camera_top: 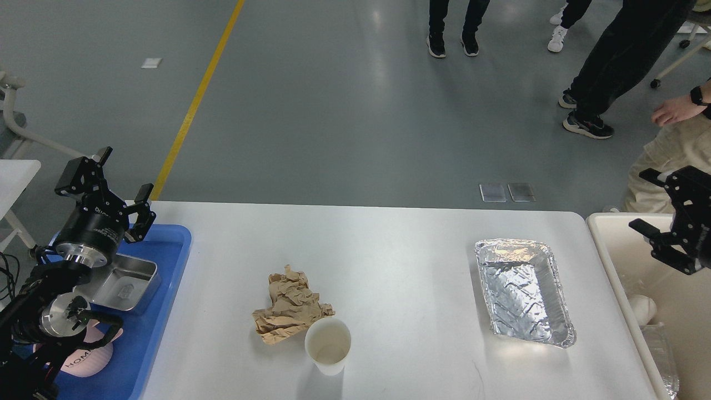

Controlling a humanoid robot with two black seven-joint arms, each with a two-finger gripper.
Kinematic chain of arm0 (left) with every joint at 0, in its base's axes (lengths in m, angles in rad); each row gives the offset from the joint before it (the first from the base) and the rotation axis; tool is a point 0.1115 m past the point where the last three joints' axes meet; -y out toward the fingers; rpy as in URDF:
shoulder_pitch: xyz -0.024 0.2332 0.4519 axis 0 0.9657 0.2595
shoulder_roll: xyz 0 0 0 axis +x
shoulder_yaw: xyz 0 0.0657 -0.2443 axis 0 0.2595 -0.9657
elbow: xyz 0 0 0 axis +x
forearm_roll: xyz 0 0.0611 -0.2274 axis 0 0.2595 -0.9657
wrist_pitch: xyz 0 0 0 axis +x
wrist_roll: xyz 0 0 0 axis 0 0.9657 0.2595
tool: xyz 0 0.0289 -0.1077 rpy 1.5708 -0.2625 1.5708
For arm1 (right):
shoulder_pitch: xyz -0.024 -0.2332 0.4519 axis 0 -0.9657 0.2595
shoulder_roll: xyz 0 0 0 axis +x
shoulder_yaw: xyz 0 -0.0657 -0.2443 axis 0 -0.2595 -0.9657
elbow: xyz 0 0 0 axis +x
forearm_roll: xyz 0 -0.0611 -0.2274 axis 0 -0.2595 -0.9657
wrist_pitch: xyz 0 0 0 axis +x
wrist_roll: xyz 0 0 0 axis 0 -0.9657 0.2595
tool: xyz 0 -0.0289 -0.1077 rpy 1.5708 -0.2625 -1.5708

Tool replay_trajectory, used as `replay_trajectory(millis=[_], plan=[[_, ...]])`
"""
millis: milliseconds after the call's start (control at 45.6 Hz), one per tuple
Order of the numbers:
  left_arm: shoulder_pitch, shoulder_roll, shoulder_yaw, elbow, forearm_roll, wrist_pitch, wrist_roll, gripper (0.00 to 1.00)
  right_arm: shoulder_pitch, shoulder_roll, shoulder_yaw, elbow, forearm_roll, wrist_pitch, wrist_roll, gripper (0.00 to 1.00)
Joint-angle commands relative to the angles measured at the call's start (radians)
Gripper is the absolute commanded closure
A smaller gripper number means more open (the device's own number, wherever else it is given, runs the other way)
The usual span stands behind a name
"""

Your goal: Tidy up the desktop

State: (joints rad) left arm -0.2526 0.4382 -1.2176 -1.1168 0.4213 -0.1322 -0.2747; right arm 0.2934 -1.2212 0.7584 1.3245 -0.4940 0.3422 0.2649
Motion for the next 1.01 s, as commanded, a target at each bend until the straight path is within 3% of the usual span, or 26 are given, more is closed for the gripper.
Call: replay_trajectory(millis=[0, 241, 504, 986], plan=[[-0.007, 0.005, 0.0, 0.0, 0.004, -0.004, 0.0, 0.03, 0.001, -0.118, -0.089, 0.065, -0.239, 0.001, 0.013, 0.0], [-0.019, -0.001, 0.0, 0.005, 0.002, -0.001, 0.002, 0.03, 0.001, -0.256, -0.117, 0.13, -0.416, -0.025, 0.051, 0.0], [-0.028, -0.003, 0.001, 0.009, 0.004, -0.01, 0.002, 0.03, 0.007, -0.273, -0.111, 0.137, -0.413, -0.21, 0.054, 0.0], [-0.046, -0.001, 0.058, 0.011, 0.004, -0.004, 0.0, 0.03, -0.002, -0.169, -0.203, 0.153, -0.336, -0.15, 0.053, 0.0]])
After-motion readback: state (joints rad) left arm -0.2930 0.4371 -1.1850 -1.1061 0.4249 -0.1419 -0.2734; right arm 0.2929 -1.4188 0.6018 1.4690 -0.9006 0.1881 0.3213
